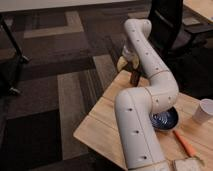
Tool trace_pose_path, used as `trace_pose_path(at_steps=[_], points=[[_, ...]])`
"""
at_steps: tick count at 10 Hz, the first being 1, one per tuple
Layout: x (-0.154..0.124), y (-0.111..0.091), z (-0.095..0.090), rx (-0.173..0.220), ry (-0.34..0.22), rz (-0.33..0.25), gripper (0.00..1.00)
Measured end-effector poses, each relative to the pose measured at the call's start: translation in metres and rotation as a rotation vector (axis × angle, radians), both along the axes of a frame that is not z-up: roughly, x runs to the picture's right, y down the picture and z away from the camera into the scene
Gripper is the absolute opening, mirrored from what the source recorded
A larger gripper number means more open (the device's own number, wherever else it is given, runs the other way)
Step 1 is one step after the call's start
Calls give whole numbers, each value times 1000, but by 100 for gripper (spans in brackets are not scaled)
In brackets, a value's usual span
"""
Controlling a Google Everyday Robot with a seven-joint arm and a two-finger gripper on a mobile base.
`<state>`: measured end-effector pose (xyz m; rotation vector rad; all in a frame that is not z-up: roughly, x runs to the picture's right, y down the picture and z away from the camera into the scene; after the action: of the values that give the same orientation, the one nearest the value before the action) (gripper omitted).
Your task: Knock the eraser over
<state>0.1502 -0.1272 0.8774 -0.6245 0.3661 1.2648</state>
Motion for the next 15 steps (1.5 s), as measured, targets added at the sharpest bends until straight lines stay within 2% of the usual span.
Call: trace_pose_path(at_steps=[6,8,15], points=[[0,0,0,-1,0,0,65],[-12,-7,-2,10,-14,-34,65],[-10,-7,-3,11,-18,-41,65]])
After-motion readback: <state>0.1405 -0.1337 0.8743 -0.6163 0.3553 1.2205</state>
